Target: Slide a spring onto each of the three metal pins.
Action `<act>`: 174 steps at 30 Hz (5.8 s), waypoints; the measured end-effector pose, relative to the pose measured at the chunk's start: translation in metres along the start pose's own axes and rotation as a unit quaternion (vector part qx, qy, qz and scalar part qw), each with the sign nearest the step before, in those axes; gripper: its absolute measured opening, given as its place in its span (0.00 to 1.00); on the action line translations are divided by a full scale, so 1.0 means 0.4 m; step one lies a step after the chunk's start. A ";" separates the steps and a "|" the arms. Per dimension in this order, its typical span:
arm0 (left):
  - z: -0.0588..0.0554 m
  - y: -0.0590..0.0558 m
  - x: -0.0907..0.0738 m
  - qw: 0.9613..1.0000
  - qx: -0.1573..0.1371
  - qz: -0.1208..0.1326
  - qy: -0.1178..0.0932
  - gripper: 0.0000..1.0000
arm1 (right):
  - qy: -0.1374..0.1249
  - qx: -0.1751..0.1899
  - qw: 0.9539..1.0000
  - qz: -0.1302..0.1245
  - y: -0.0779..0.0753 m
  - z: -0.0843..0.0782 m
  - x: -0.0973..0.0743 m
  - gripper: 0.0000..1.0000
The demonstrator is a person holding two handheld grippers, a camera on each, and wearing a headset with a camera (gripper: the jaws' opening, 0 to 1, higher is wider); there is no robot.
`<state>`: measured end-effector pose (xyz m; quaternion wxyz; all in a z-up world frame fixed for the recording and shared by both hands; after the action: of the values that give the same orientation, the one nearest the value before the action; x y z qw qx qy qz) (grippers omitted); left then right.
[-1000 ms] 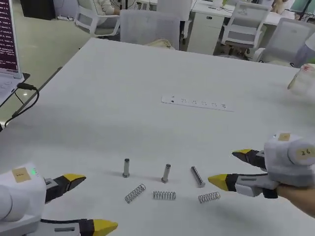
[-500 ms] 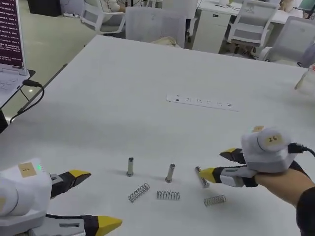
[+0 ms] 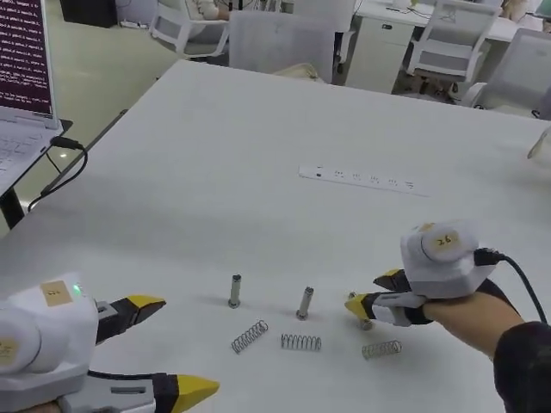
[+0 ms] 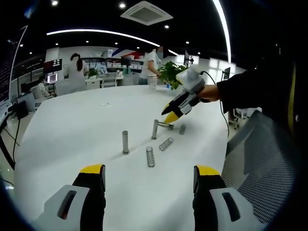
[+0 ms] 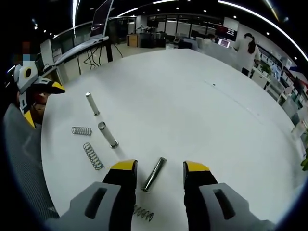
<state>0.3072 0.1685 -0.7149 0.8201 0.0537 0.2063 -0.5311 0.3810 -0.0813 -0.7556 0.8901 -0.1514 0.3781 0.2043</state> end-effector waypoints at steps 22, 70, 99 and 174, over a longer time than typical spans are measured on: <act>-0.006 0.013 0.000 1.000 -0.006 0.002 -0.004 0.70 | 0.055 0.002 0.998 -0.008 0.012 -0.013 0.046 0.17; -0.007 0.007 -0.003 1.000 -0.007 0.000 -0.005 0.67 | 0.085 0.007 0.996 -0.016 0.025 -0.008 0.040 0.05; 0.012 -0.008 -0.006 1.000 0.010 -0.005 -0.006 0.67 | 0.039 0.034 0.998 -0.027 0.009 -0.011 -0.044 0.04; 0.026 -0.031 -0.012 1.000 0.025 -0.008 -0.004 0.66 | -0.025 0.041 0.998 -0.035 0.012 -0.037 -0.114 0.06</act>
<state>0.2973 0.1641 -0.7017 0.8149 0.0701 0.1900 -0.5430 0.3409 -0.0949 -0.7326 0.9115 -0.1233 0.3578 0.1609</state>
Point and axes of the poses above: the centre of the closed fingertips' face, and the gripper's own axes: x roughly forward along the fingers, y roughly to its left, z roughly out of its top, the point moved 2 cm from there along -x, roughly backward along the fingers, and after that the axes turned 5 degrees about -z, right-handed, at the moved point
